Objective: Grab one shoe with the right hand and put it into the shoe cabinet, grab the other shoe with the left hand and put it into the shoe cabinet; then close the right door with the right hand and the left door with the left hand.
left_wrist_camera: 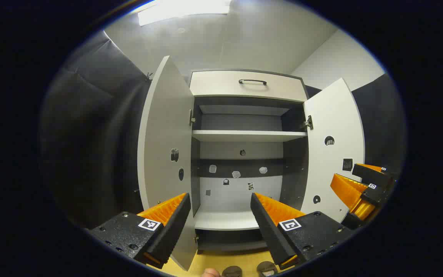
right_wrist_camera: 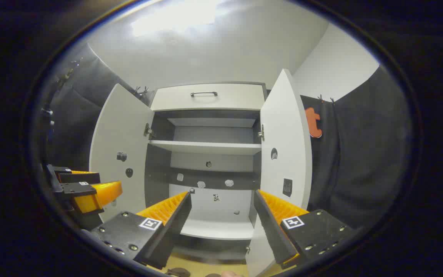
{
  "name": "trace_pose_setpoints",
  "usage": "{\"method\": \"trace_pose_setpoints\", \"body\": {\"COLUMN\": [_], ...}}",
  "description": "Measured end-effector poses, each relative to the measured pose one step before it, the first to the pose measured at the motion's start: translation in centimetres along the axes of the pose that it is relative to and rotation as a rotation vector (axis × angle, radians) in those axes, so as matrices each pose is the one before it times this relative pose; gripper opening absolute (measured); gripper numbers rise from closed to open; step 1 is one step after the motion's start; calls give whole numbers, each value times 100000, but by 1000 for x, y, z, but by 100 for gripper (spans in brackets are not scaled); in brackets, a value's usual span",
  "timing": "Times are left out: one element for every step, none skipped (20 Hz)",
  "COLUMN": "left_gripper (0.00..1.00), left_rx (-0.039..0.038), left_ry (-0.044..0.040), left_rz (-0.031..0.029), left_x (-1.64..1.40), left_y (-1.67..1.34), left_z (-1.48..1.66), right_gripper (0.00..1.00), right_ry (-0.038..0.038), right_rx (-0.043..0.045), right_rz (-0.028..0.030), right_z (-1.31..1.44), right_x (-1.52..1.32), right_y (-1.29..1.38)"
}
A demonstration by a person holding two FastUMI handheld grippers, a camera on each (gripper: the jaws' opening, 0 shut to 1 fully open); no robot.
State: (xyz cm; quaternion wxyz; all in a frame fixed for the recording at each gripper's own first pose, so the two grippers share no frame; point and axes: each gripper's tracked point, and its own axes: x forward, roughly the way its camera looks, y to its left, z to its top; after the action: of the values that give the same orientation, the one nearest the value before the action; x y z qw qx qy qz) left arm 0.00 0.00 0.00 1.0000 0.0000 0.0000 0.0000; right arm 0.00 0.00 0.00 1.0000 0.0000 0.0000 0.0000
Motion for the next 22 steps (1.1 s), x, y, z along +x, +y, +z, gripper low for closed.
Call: {"method": "trace_pose_setpoints", "body": {"left_gripper": [92,92,93,96,92,96,96,96,92,96,96,96,96,96,96,96,96,96,96,96,92,93], "left_rx": [-82,-108,86,-2,-31,-8,53,219,293,439,385,326,117,-66,-107,30,281,368,345,236,77,-7], "left_ry": [131,130,488,155,-82,-66,-280,-277,-185,-263,-148,-293,27,-237,-283,-452,-447,-319,-218,-50,185,182], "left_rz": [313,204,387,292,217,296,539,457,475,343,557,466,592,477,547,737,816,883,844,804,753,737], "left_x": [73,53,91,1,51,69,46,62,88,92,-22,0,65,25,-16,14,33,68,-25,2,-67,78], "left_y": [30,26,155,72,25,117,152,222,177,181,202,213,212,247,251,339,382,385,329,255,366,346], "left_z": [-56,-57,-131,25,96,99,45,150,49,68,22,98,34,91,142,198,27,124,53,58,-92,-63], "right_gripper": [98,97,97,98,98,98,98,98,98,98,98,98,98,98,98,98,98,98,98,98,98,98], "right_ry": [14,-133,127,571,675,1099,1853,2585,2795,2367,2113,2150,2094,2156,3696,4550,4869,5341,5045,5572,5478,4821], "right_rx": [-115,-264,-300,-378,-569,-669,-552,-358,-134,-58,-94,-303,13,670,1179,938,715,535,160,152,13,-163], "right_rz": [-17,-130,-137,35,51,-27,122,23,98,314,-83,-472,42,411,663,187,190,48,-9,97,541,608], "right_z": [-89,32,-159,-425,-467,-1125,-1388,-1558,-1594,-1476,-1426,-1470,-1480,-1611,-1996,-2253,-2428,-2391,-2546,-2552,-2582,-2264], "right_x": [-44,-6,113,-24,-34,46,-57,-214,-113,-134,-54,-91,-37,34,-4,-48,95,108,320,254,468,221], "right_y": [-44,-3,0,-70,5,-33,34,-11,37,159,70,-136,-49,165,234,68,14,14,-13,5,92,193]}}
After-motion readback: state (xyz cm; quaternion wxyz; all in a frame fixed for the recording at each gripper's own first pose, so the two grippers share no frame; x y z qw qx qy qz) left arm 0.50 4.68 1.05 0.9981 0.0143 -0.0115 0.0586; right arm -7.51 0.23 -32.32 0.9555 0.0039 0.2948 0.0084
